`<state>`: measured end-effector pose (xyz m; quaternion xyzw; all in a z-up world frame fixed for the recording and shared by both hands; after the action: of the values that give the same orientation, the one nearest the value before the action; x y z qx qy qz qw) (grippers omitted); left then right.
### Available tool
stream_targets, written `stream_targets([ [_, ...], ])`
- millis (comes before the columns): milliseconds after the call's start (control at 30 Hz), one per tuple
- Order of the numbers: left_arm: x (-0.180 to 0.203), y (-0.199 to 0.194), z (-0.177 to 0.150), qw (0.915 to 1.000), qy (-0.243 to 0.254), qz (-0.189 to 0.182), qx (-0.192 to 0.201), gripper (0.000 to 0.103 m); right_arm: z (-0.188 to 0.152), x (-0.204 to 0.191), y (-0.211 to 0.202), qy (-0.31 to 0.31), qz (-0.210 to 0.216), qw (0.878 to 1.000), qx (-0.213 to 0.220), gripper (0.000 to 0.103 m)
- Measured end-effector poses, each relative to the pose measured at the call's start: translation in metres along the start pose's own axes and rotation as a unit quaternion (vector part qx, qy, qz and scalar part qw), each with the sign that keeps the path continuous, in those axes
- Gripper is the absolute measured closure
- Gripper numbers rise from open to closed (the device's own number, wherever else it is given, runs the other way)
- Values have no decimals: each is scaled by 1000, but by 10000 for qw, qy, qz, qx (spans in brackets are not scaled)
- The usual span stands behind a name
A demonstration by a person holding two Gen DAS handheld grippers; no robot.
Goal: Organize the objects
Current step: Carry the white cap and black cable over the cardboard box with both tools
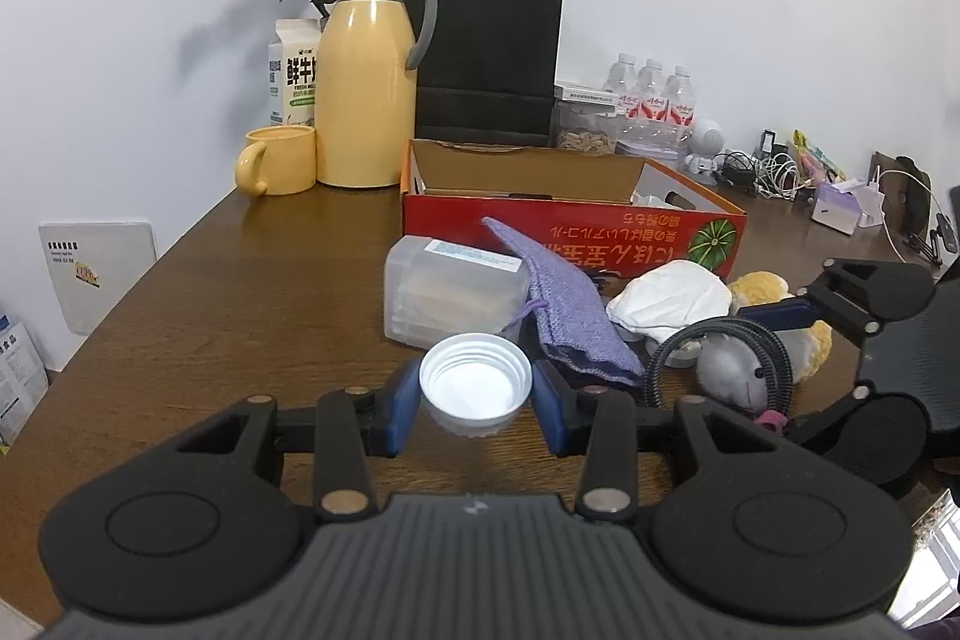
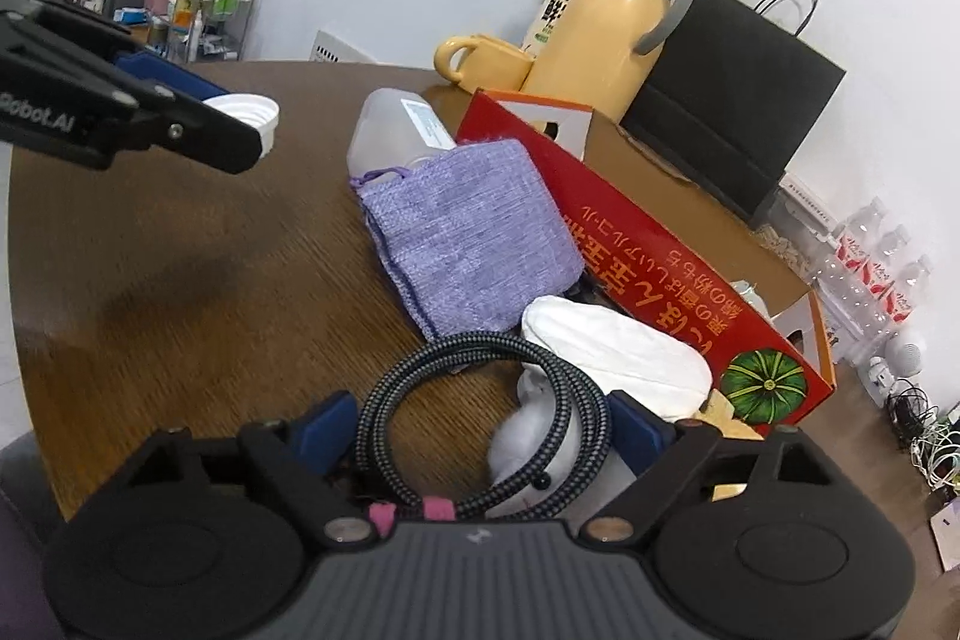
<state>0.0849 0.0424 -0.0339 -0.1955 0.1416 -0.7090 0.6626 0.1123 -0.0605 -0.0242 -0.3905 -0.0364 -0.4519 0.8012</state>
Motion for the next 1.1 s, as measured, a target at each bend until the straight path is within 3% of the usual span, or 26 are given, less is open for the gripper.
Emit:
stream_targets([
  [667,9,8,16,9999,50,-76,120,62,9,21,-21,976,75,9930,666,19],
  [1100,17,56,94,9978,-115,-215,616,62,49,83,-15,1937,-213,9698,1469,19],
])
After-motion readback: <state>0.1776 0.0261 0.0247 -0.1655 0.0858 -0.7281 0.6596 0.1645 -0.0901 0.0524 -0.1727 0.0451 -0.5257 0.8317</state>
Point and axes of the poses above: each gripper's, at about its wrist camera, not at the fingertips, and y roughly the way its jaws point, x to its right, z to its top, the point moved 5 cm from there along y, roughly the way its jaws point, and after that the axes turned 2 degrees about -z, right-handed, at the moved point
